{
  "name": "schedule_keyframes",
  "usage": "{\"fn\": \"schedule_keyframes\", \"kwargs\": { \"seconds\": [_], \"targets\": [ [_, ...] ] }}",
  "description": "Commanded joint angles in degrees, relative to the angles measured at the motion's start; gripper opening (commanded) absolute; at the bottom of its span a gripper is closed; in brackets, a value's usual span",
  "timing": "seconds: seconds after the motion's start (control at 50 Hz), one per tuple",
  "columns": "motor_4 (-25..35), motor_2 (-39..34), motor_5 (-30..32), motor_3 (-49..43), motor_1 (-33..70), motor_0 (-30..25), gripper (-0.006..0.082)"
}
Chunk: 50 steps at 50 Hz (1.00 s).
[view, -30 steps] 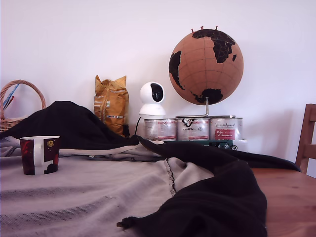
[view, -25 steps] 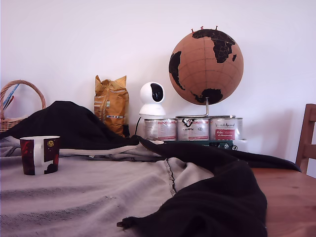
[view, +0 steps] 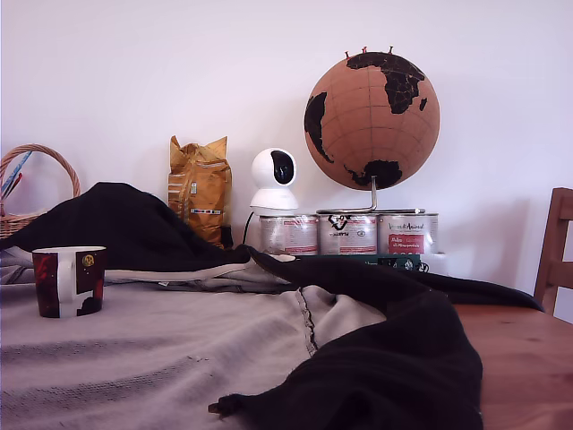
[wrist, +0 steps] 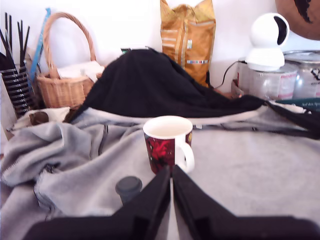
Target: Pick the grey coffee capsule and place it inside the red coffee cup
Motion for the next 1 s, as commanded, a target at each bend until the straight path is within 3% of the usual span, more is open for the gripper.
{"fn": "schedule_keyframes", "kwargs": {
  "seconds": [0.0, 0.3, 0.38, 0.5, 0.56, 0.68, 0.98],
  "targets": [
    [-0.2, -1.9, -0.66, 1.92, 0.94, 0.11, -0.0023],
    [0.96, -1.9, -7.28, 10.86, 9.01, 0.09, 0.0007],
    [0.09, -1.9, -7.39, 13.68, 12.11, 0.09, 0.0134],
    [-1.01, -1.9, -7.37, 19.06, 18.18, 0.11, 0.0447],
    [-1.05, -1.9, -7.37, 21.49, 21.46, 0.11, 0.0526],
    [-1.68, -1.9, -7.37, 26.6, 30.12, 0.11, 0.0545],
    [-4.83, -1.88, -7.32, 49.03, 55.56, 0.66, 0.0545]
  ]
}}
